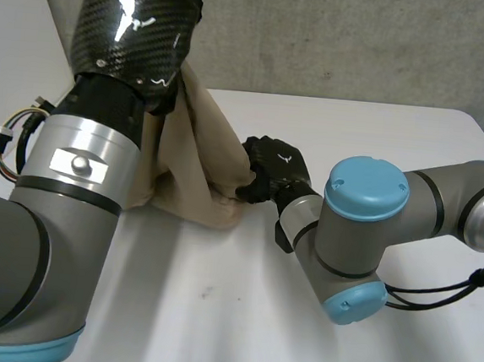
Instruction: Fold the shorts.
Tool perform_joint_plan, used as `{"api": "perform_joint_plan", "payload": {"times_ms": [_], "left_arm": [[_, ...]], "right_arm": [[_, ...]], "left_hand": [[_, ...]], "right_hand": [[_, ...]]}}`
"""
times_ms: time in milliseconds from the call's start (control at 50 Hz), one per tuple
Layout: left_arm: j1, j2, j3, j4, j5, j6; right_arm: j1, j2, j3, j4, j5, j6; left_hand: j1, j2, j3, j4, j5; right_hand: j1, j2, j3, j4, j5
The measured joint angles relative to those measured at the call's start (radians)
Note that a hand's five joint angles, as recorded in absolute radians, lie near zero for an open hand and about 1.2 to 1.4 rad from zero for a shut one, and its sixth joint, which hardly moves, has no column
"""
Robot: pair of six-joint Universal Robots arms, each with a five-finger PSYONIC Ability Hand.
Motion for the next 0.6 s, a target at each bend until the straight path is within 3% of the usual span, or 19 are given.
{"api": "perform_joint_plan", "payload": {"times_ms": [60, 180, 260, 300, 360, 400, 460, 600], "left_arm": [[0.003, 0.012, 0.001, 0.000, -0.006, -0.018], [0.026, 0.032, -0.005, -0.001, -0.010, -0.046], [0.063, 0.044, -0.018, -0.008, -0.008, -0.051], [0.067, 0.045, -0.020, -0.009, -0.007, -0.051], [0.113, 0.050, -0.039, -0.024, -0.003, -0.050], [0.121, 0.050, -0.043, -0.029, -0.002, -0.050], [0.151, 0.042, -0.064, -0.062, 0.003, -0.049], [0.161, -0.028, -0.092, -0.111, 0.008, -0.049]], "right_arm": [[-0.001, 0.008, -0.014, 0.001, 0.003, -0.011], [-0.032, -0.064, -0.014, 0.003, 0.031, -0.114], [-0.103, -0.203, -0.001, 0.029, 0.038, -0.301], [-0.110, -0.217, 0.000, 0.033, 0.037, -0.321], [-0.169, -0.369, 0.003, 0.129, 0.020, -0.593], [-0.172, -0.383, 0.003, 0.145, 0.017, -0.624], [-0.186, -0.480, 0.001, 0.312, 0.000, -0.880], [-0.167, -0.500, 0.006, 0.491, 0.000, -1.044]], "left_hand": [[0.000, 0.000, 0.000, 0.000, 0.000], [0.000, 0.000, 0.000, 0.000, 0.000], [0.000, 0.000, 0.000, 0.000, 0.000], [0.000, 0.000, 0.000, 0.000, 0.000], [0.000, 0.000, 0.000, 0.000, 0.000], [0.000, 0.000, 0.000, 0.000, 0.000], [0.000, 0.000, 0.000, 0.000, 0.000], [0.000, 0.000, 0.000, 0.000, 0.000]], "right_hand": [[0.203, 0.272, 0.280, 0.288, 0.290], [0.215, 0.290, 0.309, 0.330, 0.321], [0.215, 0.290, 0.309, 0.330, 0.321], [0.215, 0.290, 0.309, 0.330, 0.321], [0.215, 0.290, 0.309, 0.330, 0.321], [0.215, 0.290, 0.309, 0.330, 0.321], [0.215, 0.290, 0.316, 0.331, 0.321], [0.215, 0.290, 0.319, 0.331, 0.321]]}}
